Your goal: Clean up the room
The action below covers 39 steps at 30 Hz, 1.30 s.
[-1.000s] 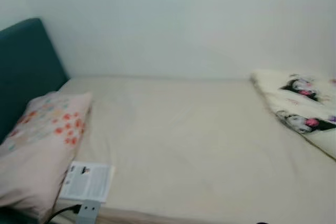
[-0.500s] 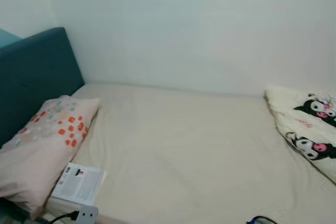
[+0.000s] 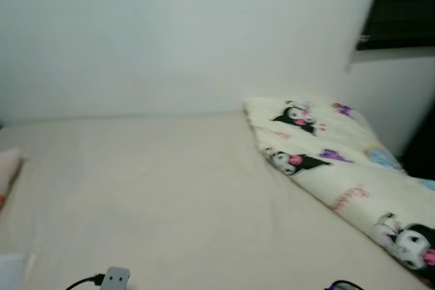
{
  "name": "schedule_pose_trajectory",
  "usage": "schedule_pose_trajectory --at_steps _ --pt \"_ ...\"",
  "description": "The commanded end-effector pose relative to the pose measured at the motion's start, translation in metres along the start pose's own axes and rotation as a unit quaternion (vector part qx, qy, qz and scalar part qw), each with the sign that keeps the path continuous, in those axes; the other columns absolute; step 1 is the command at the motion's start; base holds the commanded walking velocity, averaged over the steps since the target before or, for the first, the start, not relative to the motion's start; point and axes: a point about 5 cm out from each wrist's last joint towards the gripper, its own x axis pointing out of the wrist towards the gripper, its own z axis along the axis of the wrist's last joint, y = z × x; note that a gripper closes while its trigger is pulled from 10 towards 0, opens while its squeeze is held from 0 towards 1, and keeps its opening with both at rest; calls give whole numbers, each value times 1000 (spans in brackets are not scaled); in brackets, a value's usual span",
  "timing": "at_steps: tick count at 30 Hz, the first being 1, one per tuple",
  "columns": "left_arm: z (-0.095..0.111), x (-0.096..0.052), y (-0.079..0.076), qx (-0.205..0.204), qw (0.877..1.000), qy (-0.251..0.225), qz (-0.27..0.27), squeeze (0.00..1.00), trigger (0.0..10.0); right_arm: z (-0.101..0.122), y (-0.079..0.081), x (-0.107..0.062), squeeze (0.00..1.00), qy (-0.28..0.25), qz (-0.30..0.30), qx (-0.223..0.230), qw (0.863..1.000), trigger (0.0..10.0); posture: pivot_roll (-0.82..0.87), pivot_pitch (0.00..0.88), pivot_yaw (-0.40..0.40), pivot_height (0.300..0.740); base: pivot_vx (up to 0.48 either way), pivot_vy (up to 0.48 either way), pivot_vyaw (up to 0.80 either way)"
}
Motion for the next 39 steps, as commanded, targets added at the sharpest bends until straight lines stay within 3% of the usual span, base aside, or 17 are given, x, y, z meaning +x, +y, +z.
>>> schedule_pose_trajectory --at_steps 1,6,14,21,29,39 --pt "-5 0 2 7 1000 11 2 0 10000 -1 7 0 0 0 11 4 1000 10000 30 0 14 723 0 -480 0" --pt "-5 0 0 9 1000 12 0 0 10000 0 8 0 0 -2 15 5 1000 10000 27 0 16 723 0 -480 0" --pt "-6 0 0 11 1000 14 0 0 10000 0 9 0 0 -2 20 5 1000 10000 24 0 17 723 0 0 0" --pt "-10 -1 2 13 1000 21 2 0 10000 -1 9 0 0 0 23 5 1000 10000 22 0 17 723 0 -480 0" --pt "-12 -1 4 14 1000 24 3 0 10000 1 9 0 0 -5 33 7 999 10000 18 0 19 723 0 0 0" --pt "-13 -1 5 15 1000 26 1 0 10000 0 8 0 0 -4 34 6 999 10000 18 0 18 723 0 -336 0"
